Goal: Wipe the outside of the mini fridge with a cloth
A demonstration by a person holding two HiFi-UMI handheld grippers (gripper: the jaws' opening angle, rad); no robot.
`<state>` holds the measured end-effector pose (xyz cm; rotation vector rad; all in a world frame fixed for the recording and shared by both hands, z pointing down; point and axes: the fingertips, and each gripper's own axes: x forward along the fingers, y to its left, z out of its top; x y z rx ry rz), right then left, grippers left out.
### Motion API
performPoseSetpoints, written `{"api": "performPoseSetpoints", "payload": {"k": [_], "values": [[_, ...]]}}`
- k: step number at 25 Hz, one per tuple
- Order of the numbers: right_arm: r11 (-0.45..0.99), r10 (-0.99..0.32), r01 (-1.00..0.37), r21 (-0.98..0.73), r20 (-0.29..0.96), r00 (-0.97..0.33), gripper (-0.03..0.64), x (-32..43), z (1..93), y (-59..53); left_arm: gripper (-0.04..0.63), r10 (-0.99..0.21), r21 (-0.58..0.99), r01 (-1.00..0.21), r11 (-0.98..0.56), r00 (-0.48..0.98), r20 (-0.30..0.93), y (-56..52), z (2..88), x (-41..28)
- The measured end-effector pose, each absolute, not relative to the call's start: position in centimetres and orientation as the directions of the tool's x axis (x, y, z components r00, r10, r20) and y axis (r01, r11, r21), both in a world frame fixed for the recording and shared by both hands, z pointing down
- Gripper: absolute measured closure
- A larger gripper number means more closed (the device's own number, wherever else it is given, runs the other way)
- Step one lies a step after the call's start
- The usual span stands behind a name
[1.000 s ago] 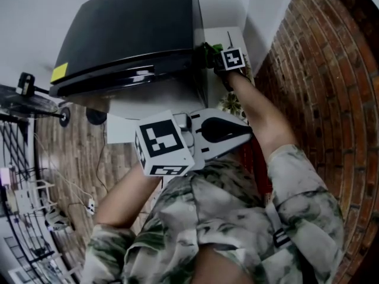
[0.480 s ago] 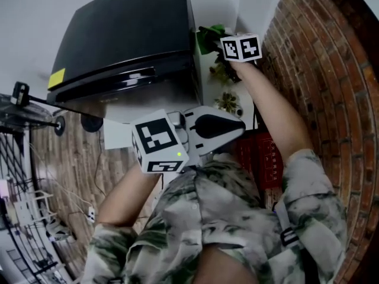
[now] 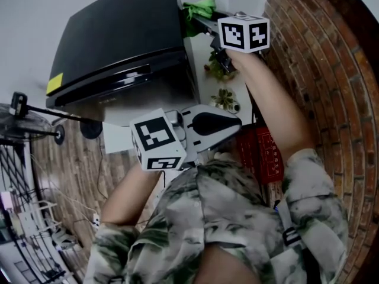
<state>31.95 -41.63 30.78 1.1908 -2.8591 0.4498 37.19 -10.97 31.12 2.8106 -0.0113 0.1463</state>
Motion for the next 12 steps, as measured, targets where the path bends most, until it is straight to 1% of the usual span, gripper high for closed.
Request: {"api": "performPoseSetpoints", "payload": {"k": [5, 12], "values": [[0.627, -0.695, -0.723, -0.29, 0.211, -0.687, 0.466, 31.9, 37.2, -42.4, 0.568, 0.0, 0.329, -0.037, -0.944, 0.994, 0.112, -11.2, 31.6, 36.9], [0.599, -0.676, -0.749, -0.282, 0.323, -0.662, 0.466, 30.6, 45.5, -43.0, 0.568, -0.026, 0.346, -0.068, -0.936, 0.992, 0.126, -11.6, 32.2, 36.4]]}}
